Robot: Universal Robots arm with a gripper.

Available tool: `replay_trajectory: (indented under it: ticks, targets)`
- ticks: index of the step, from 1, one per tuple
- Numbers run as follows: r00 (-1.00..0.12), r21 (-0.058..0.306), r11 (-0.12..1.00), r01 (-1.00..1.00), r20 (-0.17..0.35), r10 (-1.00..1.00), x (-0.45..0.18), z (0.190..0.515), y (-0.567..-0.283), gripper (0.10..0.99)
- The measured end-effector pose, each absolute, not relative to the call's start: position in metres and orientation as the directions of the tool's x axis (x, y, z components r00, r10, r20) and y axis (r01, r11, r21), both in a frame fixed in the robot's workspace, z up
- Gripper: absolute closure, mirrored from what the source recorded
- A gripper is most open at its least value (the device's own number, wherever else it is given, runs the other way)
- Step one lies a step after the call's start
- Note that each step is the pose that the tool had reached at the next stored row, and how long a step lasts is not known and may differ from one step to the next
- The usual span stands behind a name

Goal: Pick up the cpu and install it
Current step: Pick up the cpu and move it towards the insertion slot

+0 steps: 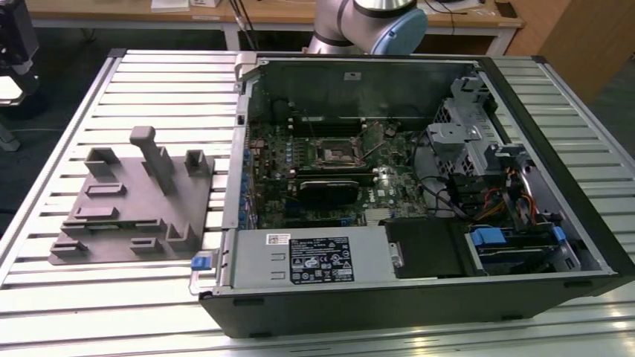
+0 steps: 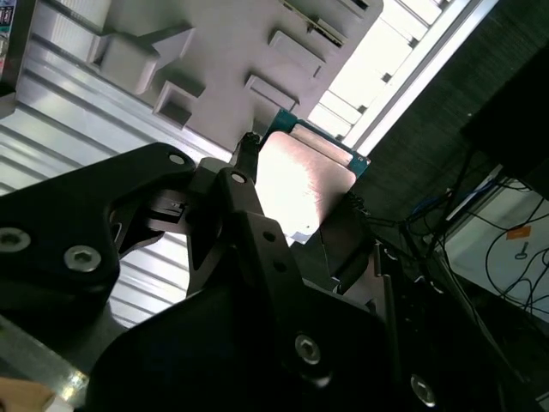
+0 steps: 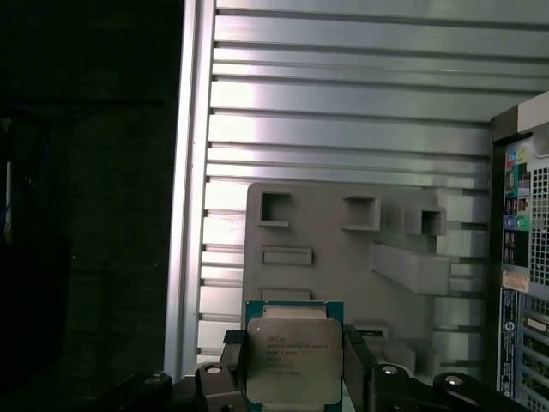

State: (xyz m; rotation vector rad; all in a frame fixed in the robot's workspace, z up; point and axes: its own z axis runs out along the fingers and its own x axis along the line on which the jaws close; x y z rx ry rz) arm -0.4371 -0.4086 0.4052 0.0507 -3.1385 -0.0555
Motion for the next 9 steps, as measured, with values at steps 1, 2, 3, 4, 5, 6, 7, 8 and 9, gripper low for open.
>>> replay_trajectory:
  ticks: [1, 2, 3, 4, 5, 6, 7, 8, 9]
  targets:
    - [-0.999, 0.035, 0.999, -0.032, 0.002, -0.032, -0.4368, 0.4059, -0.4086, 0.545]
    - [-0.999, 0.035, 0.999, -0.032, 0.002, -0.032, -0.4364, 0.4063, -0.4086, 0.545]
    - [-0.999, 0.035, 0.999, -0.032, 0.002, -0.032, -0.4359, 0.4065, -0.4086, 0.545]
    - [-0.999, 0.035, 0.999, -0.032, 0.002, -0.032, -0.435, 0.4068, -0.4086, 0.545]
    - [-0.999, 0.035, 0.999, -0.032, 0.002, -0.032, -0.4337, 0.4069, -0.4086, 0.545]
    - [-0.999, 0.035, 0.999, -0.032, 0.002, -0.032, -0.4324, 0.4069, -0.4086, 0.545]
    - [-0.999, 0.035, 0.999, -0.032, 0.002, -0.032, -0.4307, 0.4069, -0.4086, 0.545]
    - [-0.999, 0.035, 0.999, -0.032, 0.002, -0.032, -0.429, 0.4069, -0.4086, 0.545]
    - [-0.999, 0.035, 0.999, -0.032, 0.002, -0.032, -0.4276, 0.4069, -0.4086, 0.545]
